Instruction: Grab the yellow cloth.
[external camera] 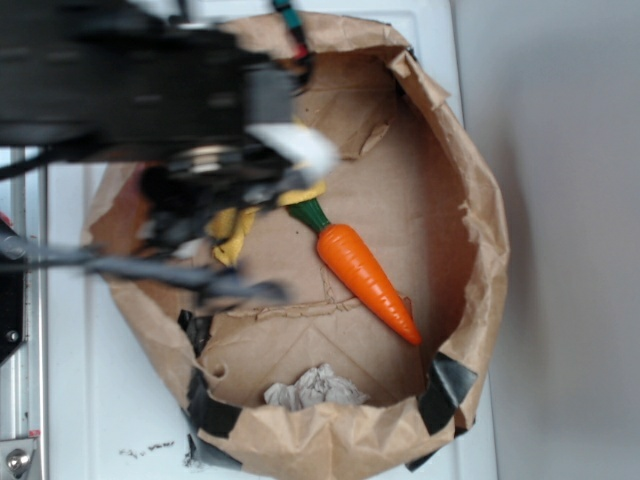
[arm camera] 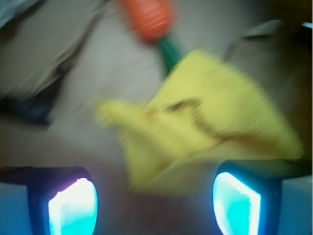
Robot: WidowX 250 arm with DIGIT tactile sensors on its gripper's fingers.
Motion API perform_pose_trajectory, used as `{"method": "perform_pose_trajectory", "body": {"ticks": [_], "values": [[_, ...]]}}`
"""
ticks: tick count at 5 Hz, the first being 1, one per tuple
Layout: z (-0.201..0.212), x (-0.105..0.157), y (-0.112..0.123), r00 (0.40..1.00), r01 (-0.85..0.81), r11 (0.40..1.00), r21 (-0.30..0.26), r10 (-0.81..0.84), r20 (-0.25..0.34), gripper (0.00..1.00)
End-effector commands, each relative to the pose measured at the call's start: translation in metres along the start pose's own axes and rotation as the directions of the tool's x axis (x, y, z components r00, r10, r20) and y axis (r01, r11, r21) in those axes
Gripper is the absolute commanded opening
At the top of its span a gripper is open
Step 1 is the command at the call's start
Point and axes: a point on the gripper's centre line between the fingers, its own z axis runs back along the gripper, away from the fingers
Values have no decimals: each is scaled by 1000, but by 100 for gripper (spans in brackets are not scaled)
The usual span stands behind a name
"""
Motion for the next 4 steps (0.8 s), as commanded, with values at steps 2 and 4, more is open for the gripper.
{"method": "perform_pose_trajectory", "body": {"ticks": [2,4], "values": [[11,-30,15,999,-37,999,31,37,-14,100],[-4,1,21,996,-74,997,33,76,-51,100]]}}
